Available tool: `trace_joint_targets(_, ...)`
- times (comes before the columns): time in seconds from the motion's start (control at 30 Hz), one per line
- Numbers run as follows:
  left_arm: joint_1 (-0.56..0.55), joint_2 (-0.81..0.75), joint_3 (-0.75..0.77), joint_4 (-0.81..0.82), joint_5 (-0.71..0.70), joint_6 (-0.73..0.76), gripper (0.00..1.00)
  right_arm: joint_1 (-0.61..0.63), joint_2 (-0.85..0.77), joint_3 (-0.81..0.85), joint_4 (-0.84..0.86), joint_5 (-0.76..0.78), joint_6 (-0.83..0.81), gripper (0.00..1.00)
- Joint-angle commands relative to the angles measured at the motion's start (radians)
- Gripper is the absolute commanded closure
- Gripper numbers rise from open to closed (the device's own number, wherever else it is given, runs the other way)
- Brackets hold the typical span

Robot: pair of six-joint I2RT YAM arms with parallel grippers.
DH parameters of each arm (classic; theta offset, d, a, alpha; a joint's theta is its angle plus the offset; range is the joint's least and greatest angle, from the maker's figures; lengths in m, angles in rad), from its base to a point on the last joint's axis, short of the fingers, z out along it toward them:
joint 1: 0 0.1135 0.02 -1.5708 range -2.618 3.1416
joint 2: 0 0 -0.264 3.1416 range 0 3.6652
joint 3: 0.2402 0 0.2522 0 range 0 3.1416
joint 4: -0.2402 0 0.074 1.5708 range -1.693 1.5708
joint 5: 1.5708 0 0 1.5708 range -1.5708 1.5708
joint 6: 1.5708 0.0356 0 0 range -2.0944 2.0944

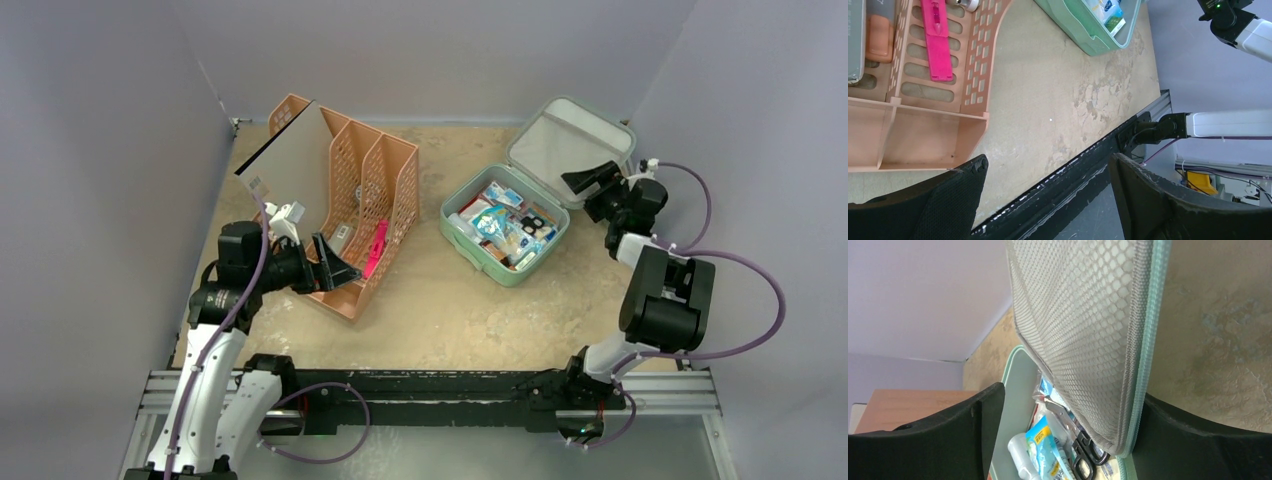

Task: Organize the medicine kit
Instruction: Close the medicine box at the center of the board.

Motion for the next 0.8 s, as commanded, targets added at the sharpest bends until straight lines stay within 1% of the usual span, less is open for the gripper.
trace_joint_targets(0.0,-0.004,-0.012,0.012,0.012,-0.006,0.004,0.12,-0.002,-0.066,0.035,0.031,-0.064,-0.073,0.13)
trace_joint_targets(0.2,-0.004,-0.018,0.012,0.011,-0.008,0.003,0.12,-0.001,-0.114,0.075,-0.050,-0.099,-0.131,0.11)
trace_joint_targets(0.4,-0.004,-0.021,0.007,0.017,-0.009,0.002,0.12,-0.002,-0.168,0.131,-0.141,-0.127,-0.189,0.03)
trace_joint_targets(0.77,-0.004,-0.040,0.009,0.011,-0.012,0.003,0.12,-0.001,-0.226,0.192,-0.236,-0.130,-0.227,0.02)
